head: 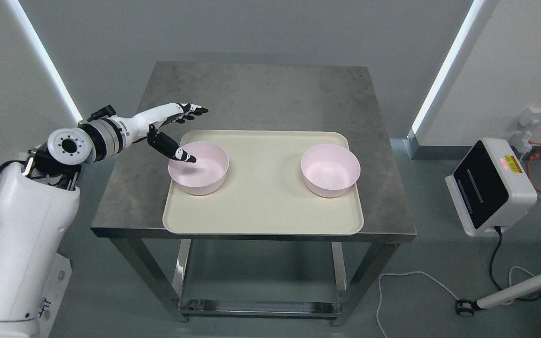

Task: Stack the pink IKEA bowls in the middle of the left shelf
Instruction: 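Reach the left hand over the pink bowl nearer the left arm, then grasp the rim of the nearer pink bowl with the left hand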

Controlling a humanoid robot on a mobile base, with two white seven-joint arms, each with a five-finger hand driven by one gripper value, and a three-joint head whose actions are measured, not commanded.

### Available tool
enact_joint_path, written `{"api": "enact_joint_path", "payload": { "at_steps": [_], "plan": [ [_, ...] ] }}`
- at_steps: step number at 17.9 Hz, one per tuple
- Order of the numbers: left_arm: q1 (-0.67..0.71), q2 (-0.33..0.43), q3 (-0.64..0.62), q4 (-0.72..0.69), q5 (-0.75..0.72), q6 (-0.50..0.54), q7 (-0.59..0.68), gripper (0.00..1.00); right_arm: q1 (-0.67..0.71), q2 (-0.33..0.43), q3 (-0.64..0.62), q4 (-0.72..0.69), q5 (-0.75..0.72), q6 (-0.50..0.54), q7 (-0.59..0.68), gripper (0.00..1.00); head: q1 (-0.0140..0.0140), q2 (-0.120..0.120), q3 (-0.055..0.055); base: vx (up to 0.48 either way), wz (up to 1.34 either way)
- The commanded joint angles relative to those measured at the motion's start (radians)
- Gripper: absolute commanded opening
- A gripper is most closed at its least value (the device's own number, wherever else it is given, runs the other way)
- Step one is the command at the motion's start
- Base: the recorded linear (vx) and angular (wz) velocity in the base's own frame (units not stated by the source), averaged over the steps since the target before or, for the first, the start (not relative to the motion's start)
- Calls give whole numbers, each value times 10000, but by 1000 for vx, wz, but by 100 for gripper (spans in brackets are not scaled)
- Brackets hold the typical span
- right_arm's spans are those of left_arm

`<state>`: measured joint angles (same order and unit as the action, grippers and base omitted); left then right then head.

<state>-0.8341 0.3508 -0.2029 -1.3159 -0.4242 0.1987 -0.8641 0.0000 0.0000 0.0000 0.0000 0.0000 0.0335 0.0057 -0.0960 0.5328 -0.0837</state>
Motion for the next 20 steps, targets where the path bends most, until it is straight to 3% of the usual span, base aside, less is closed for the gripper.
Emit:
{"api": "enact_joint_path", "payload": {
  "at_steps": [1,7,13,20],
  "plan": [
    [-141,603,-870,596,-299,-39,-256,88,291,-175,-107,-337,0,3,4,100,0,0,0,0,0],
    [-157,159,-993,642,-681,-207,-179,77,291,-175,-107,-337,0,18,4,100,0,0,0,0,0],
    [-142,-577,-840,765,-790,-223,-118,56,291,-175,-107,-337,0,18,4,100,0,0,0,1,4],
    [-142,-839,-855,872,-820,-361,-103,48,291,-175,-107,-337,0,3,4,100,0,0,0,-2,20]
  ]
}}
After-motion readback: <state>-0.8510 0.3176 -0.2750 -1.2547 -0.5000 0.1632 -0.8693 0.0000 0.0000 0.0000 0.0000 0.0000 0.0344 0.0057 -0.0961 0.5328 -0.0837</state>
